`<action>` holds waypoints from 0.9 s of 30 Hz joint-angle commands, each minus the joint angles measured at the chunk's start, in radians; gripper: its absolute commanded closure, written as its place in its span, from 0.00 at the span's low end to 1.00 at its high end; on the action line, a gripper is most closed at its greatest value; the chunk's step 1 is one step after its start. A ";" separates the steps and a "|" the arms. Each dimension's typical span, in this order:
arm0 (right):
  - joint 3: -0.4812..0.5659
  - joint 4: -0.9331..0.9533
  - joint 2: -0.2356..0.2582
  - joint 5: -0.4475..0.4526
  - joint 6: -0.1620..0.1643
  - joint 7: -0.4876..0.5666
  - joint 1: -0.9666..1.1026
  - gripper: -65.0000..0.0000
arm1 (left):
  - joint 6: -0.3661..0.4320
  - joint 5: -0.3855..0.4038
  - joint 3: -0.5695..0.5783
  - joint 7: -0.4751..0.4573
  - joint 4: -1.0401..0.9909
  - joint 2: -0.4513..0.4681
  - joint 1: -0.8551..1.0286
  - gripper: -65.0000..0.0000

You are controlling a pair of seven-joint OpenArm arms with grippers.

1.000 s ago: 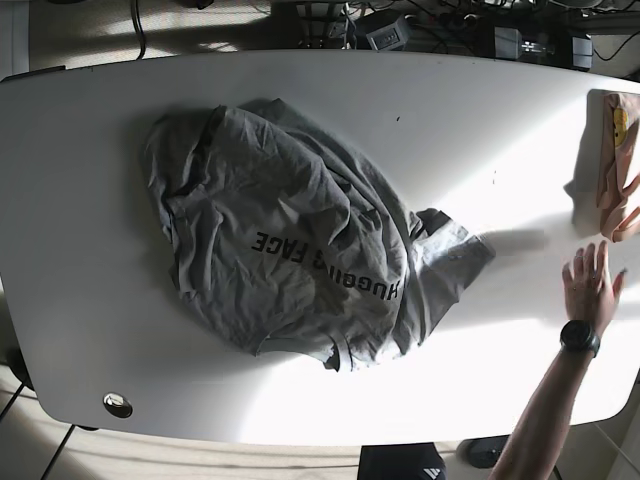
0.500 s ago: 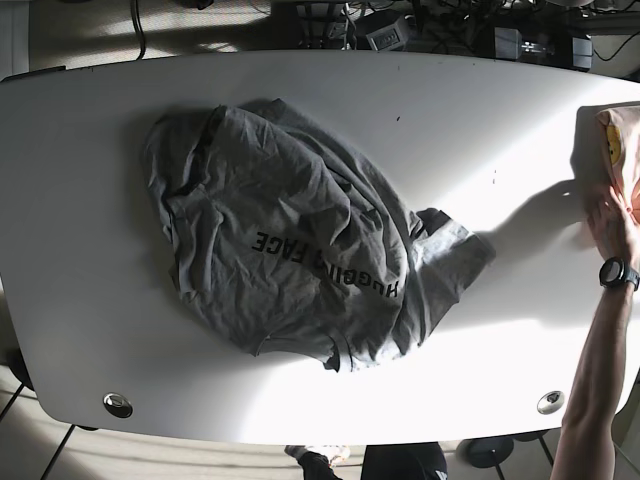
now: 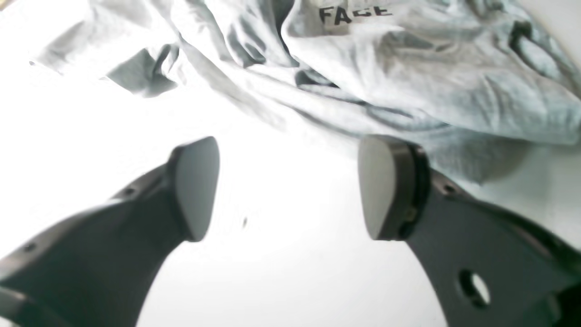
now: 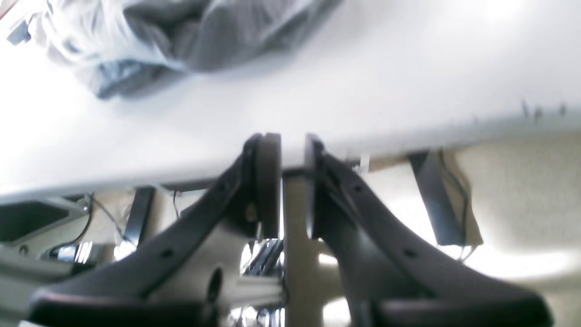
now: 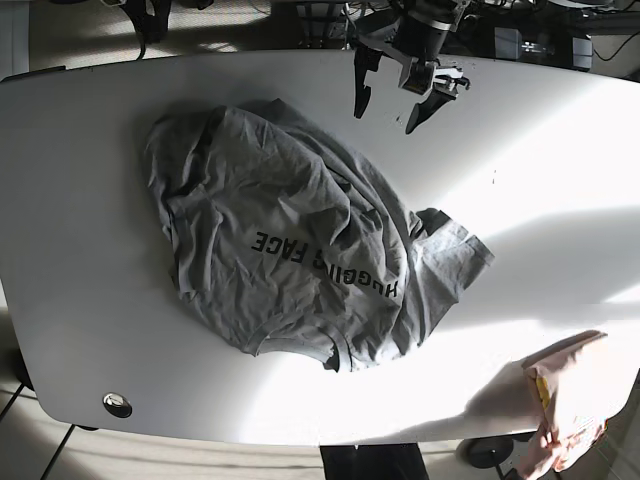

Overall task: Fold the T-shirt properly
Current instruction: 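Lower both grippers toward the crumpled grey shirt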

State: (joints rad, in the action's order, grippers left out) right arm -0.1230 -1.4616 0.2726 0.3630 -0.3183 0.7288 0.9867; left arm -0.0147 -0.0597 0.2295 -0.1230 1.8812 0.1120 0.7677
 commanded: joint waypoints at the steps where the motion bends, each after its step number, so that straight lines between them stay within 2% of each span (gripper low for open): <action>1: -0.010 -0.018 0.012 0.003 -0.006 0.027 -0.021 0.87 | -0.008 -0.004 0.046 -0.011 -0.010 0.018 -0.040 0.27; 5: -0.033 -0.020 0.012 0.003 -0.005 0.021 -0.065 0.87 | -0.006 -0.004 0.163 -0.011 -0.064 0.088 -0.109 0.26; 7: -0.033 -0.021 0.012 0.012 -0.005 -0.028 -0.098 0.87 | -0.003 -0.004 0.224 -0.011 -0.093 0.114 -0.126 0.27; 13: -0.034 -0.021 0.012 0.012 -0.006 -0.100 -0.170 0.87 | -0.008 -0.004 0.256 -0.011 -0.130 0.122 -0.126 0.27; 19: -0.034 -0.023 0.012 0.012 -0.006 -0.107 -0.199 0.87 | -0.006 0.002 0.342 -0.011 -0.151 0.174 -0.190 0.26; 27: -0.034 -0.023 0.012 0.012 -0.005 -0.139 -0.211 0.87 | -0.009 0.005 0.293 -0.011 -0.139 0.174 -0.218 0.26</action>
State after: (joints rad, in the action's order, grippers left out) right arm -0.1509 -1.4700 0.2745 0.3676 -0.3172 0.5636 0.7650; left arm -0.0261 -0.0593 0.5190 -0.1047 1.7191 0.2863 0.5480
